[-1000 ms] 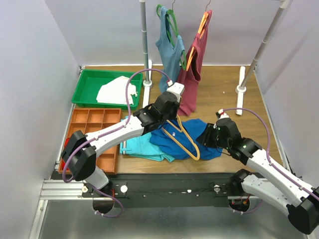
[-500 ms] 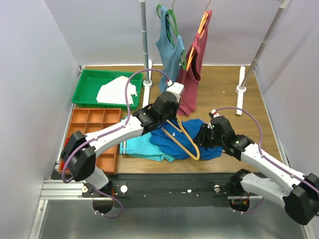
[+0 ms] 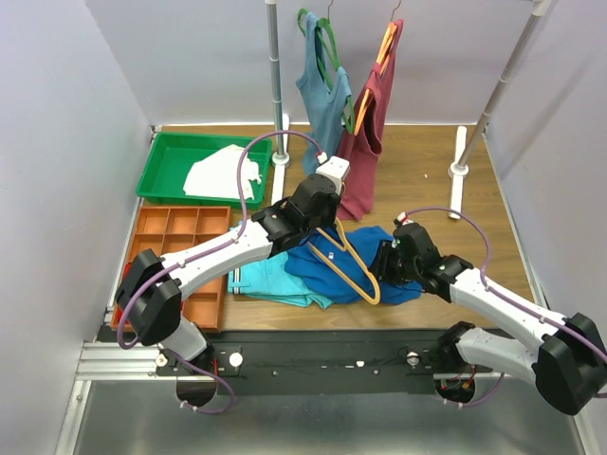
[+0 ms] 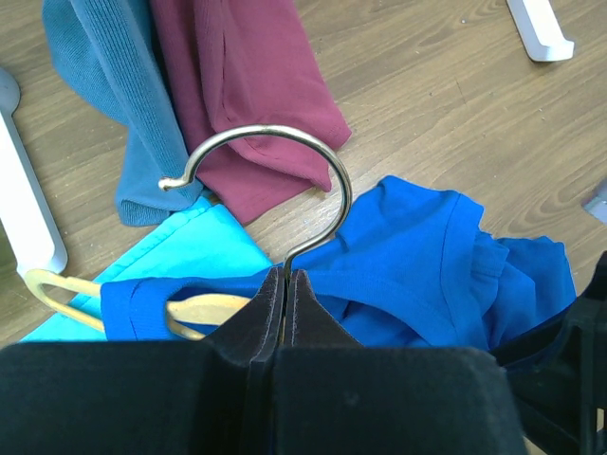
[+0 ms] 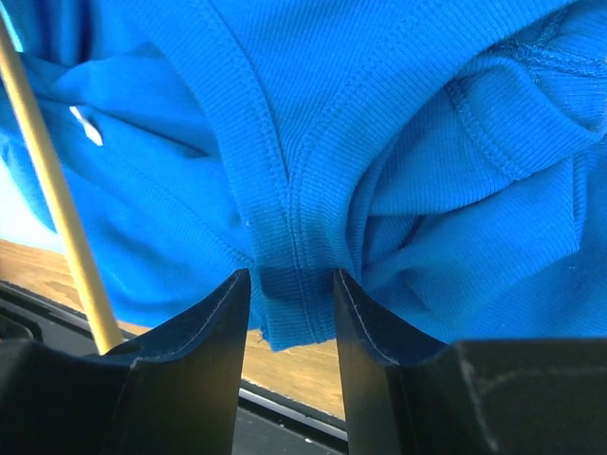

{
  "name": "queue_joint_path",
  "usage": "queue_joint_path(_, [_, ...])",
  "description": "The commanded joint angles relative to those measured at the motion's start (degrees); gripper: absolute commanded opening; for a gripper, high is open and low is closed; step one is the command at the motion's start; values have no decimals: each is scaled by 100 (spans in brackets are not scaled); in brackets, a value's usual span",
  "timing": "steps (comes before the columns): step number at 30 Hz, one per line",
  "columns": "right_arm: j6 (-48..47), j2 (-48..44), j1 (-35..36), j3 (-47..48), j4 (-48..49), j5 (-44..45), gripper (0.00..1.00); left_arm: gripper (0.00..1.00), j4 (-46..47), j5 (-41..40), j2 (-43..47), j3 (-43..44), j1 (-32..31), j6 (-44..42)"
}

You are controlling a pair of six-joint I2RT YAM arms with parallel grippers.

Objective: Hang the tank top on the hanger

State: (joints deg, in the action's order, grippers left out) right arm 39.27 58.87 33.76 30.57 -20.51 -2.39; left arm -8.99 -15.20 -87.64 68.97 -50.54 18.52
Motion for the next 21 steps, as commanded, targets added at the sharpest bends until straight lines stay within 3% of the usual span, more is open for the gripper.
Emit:
queue_joint_path(1, [-95,177,25,-112,205,116,48,0,205,-62,142,46,1,46])
queue_joint_path(3, [-77,169,25,-130,188,186,45,0,196,-62,124,64,-8,46])
queue_joint_path(14, [169,-349,17,-130,-163,512,8,0,249,-605,141,73,1,265])
queue_joint_path(21, [353,-859,17,-139,-611,591,4,0,407,-2037,133,-103,-8,872])
